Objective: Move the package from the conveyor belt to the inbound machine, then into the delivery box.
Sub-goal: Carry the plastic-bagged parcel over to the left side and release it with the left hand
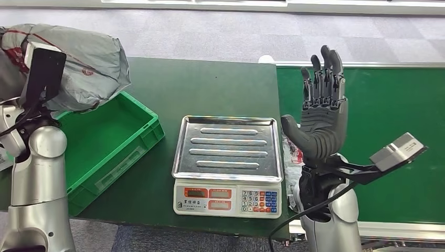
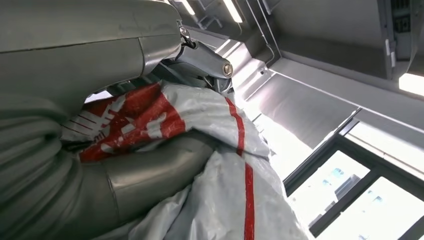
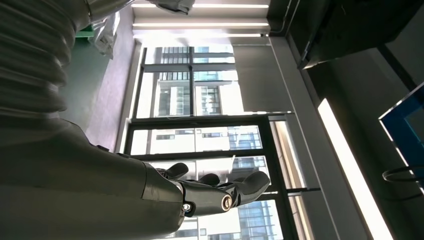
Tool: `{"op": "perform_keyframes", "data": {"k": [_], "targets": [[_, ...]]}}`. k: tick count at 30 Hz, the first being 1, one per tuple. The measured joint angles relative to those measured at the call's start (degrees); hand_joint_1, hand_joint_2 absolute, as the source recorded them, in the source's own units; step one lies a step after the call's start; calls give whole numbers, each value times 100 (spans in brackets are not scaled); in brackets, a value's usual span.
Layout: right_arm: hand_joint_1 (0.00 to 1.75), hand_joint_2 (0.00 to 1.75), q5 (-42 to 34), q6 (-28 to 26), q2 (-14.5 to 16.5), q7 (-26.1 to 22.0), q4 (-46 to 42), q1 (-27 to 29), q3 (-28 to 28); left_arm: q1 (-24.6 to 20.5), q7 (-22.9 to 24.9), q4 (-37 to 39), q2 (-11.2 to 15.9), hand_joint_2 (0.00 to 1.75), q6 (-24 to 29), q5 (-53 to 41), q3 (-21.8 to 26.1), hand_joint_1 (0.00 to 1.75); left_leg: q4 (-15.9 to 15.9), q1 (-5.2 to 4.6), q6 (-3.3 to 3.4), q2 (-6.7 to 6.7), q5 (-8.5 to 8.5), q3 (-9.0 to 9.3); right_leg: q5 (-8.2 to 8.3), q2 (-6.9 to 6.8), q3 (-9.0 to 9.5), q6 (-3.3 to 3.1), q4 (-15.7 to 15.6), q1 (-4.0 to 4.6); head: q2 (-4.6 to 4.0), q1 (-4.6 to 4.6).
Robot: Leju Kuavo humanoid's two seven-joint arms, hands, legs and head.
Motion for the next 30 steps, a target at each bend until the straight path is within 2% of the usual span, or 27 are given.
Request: {"op": "perform_keyframes", "data": {"k": [1, 7, 13, 20, 30], "targets": [[0, 175, -14, 0, -21, -19, 24, 2, 4, 30, -5, 1, 1, 175, -29, -34, 11, 0, 0, 0, 0, 0, 0, 0, 0, 0, 0, 0, 0, 0, 0, -1], [0, 175, -73, -9, -124, -82, 144, 18, 69, 155, 13, -3, 3, 175, -114, -199, 31, 0, 0, 0, 0, 0, 0, 0, 0, 1, 0, 0, 0, 1, 0, 0], [0, 175, -122, -27, -243, -137, 237, 101, 192, 338, 318, -46, 41, 175, -191, -330, 253, 0, -1, 1, -1, 0, 0, -1, 0, 2, -2, 0, 0, 1, 0, -1], [0, 175, -139, -28, -359, -194, 324, 201, 306, 573, 330, -47, 99, 175, -192, -326, 590, 0, -1, 1, -1, 0, -1, -5, -1, 2, -6, -1, 0, 1, 0, 0], [0, 175, -132, -35, -382, -179, 331, 202, 353, 654, 330, -47, 103, 175, -192, -326, 720, 0, 0, 1, -1, 0, 0, -4, 0, 0, -5, 0, 0, 1, 0, -1]]}}
